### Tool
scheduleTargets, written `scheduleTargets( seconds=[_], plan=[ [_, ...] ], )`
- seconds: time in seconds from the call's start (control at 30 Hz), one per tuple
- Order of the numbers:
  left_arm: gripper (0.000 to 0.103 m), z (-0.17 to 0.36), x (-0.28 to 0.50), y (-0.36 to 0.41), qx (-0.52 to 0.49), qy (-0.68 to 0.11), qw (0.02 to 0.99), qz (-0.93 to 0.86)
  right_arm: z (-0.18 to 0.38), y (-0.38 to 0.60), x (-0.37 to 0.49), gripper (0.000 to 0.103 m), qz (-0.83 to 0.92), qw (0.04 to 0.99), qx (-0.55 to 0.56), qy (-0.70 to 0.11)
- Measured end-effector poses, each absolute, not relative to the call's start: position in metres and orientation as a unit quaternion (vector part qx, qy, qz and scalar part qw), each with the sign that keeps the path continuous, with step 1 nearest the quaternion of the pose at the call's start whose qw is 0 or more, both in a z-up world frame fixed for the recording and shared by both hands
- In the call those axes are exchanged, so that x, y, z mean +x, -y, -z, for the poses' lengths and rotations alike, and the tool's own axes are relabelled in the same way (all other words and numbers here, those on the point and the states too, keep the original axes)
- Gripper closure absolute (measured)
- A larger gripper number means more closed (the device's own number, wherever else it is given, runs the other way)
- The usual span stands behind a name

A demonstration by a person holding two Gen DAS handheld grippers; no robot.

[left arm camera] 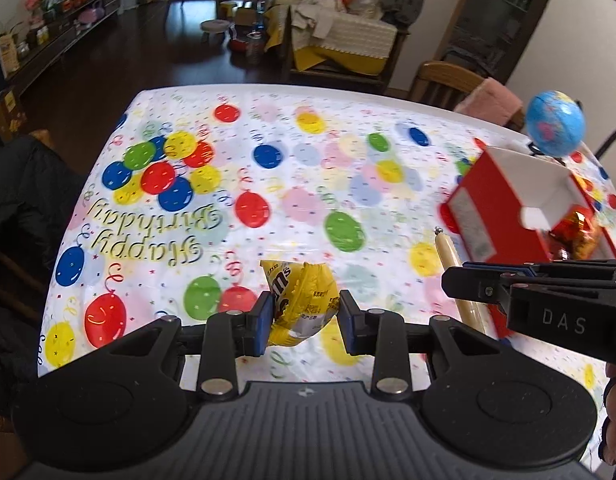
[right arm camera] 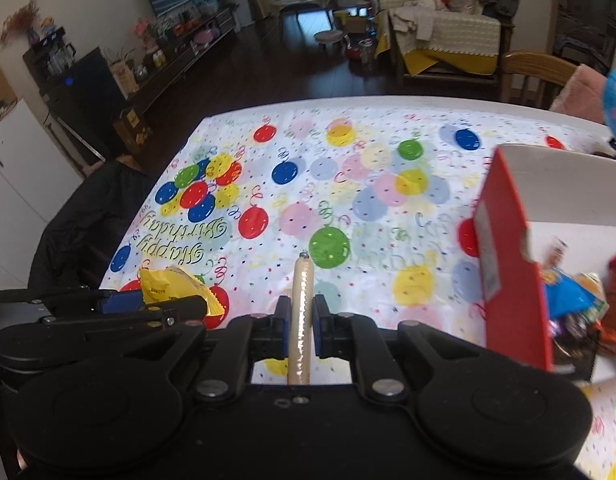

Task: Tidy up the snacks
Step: 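Carry the yellow packet and sausage stick over the box with both tools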

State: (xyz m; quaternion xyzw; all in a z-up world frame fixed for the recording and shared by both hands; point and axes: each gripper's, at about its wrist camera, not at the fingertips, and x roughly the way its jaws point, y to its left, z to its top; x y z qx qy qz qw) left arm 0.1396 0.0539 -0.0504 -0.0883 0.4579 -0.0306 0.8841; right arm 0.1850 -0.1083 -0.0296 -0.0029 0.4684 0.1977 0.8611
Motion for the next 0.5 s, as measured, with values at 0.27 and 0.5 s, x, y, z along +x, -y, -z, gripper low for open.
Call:
scheduleTargets(
  seconds=[0.27,0.5],
  plan=[
    [0.070,0.019,0.129,-0.017,-0.062,-0.438,0.895,0.061,0.002,0.144,0.161,0.094,-0.175,0.879,0.014,-0.443],
    [0.070,-0.005,0.129,0.026,-0.050,-0.420,0.903,0.073,-0.019,0.185,0.159,0.094,-0.172,0.890,0.027,-0.422]
  ],
)
